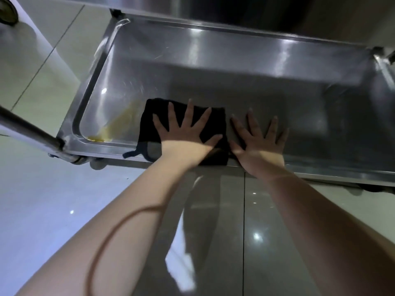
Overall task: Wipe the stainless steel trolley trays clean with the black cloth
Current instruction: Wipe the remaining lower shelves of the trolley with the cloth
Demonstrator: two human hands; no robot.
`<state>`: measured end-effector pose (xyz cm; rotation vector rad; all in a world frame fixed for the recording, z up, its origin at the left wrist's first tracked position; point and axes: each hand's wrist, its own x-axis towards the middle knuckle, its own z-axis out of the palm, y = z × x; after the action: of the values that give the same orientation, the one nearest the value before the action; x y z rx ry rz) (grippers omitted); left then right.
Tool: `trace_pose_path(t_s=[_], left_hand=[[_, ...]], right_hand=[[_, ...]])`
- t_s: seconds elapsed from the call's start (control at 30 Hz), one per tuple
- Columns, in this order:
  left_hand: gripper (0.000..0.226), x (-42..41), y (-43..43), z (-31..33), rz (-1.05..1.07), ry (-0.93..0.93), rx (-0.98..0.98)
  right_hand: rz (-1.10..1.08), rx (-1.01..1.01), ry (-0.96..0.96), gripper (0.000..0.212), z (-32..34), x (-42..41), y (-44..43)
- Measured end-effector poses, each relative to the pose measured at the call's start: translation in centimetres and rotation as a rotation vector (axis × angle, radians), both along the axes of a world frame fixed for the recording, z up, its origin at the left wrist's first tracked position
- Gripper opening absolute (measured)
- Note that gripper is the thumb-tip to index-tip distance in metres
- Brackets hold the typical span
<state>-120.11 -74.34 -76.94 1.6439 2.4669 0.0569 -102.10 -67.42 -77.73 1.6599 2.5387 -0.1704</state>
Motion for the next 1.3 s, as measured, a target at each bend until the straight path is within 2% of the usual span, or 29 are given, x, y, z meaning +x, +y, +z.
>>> trace_pose_path(t_s=[0.23, 0.4, 0.6, 0.7, 0.77, 0.87, 1.03, 1.17, 1.3], left_hand=[[0.075, -2.9, 8.4, 1.4, -0.015, -0.031, -0.026], [0.075, -2.8, 0.8, 0.3, -0.102, 0.008, -0.041], [0.074, -7.4, -4.3, 1.1, 0.028, 0.019, -0.113], [0.072, -7.0, -4.2, 1.2, 0.018, 0.03, -0.099], [0.071, -6.7, -4.3, 1.2, 0.012, 0.023, -0.079], [0.07, -7.1, -5.3, 1.2, 0.01, 0.001, -0.065], [0.074, -9.2, -8.5, 0.4, 0.101, -0.032, -0.031], [0.074, -12.0, -6.6, 0.0, 0.119, -0.008, -0.079], [0.073, -15.7, -2.7, -0.3, 0.073, 0.001, 0.036]], right_hand=[[-0.043, -0.031, -0.026, 0.066, 0.2, -0.5, 1.3], [-0.042, -0.046, -0.029, 0.064, 0.1, -0.6, 0.9], [-0.066, -0.066, -0.01, 0.064, 0.8, -0.7, 0.5], [-0.148, -0.044, 0.126, 0.058, 1.3, -3.8, -0.5], [-0.065, -0.041, 0.227, 0.049, 1.4, -7.5, -2.0], [0.039, -0.032, 0.143, 0.051, 0.7, -10.9, -3.6], [0.039, -0.031, 0.033, 0.052, -0.2, -10.4, -3.7], [0.079, -0.028, 0.019, 0.051, -0.4, -10.4, -3.8], [0.066, -0.001, -0.012, 0.051, -0.5, -10.4, -3.7]])
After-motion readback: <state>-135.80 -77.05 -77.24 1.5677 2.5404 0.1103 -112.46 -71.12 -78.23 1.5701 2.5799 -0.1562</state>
